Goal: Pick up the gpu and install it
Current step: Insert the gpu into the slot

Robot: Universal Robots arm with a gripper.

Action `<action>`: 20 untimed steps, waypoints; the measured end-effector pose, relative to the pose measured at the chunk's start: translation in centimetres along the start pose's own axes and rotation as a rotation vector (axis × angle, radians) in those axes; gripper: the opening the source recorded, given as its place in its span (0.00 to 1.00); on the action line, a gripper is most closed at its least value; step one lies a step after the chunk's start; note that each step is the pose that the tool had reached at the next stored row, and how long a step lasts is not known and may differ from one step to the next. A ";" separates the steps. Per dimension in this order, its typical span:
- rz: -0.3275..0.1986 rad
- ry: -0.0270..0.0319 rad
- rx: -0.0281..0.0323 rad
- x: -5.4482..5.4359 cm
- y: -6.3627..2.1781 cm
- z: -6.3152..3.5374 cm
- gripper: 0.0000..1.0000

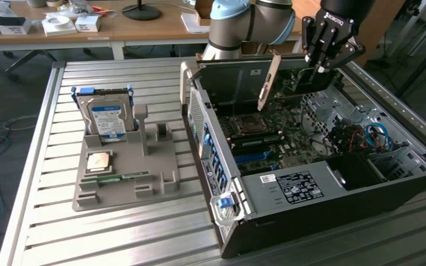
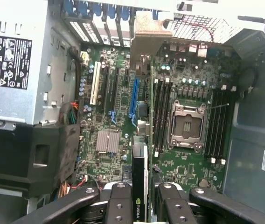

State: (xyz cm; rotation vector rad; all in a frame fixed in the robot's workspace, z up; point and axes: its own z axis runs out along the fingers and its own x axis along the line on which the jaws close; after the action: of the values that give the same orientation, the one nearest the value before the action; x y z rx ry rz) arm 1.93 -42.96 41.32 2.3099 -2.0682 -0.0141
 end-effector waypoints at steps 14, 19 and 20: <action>0.050 -0.0014 -0.0011 -0.2 1.80 0.19 0.26; 0.088 -0.0029 -0.0019 -0.2 1.82 0.22 0.26; 0.097 -0.0032 -0.0021 -0.2 1.82 0.23 0.26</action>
State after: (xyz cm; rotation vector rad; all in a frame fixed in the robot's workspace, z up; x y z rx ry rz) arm 0.09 -42.95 41.16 2.2075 -2.1775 -0.0169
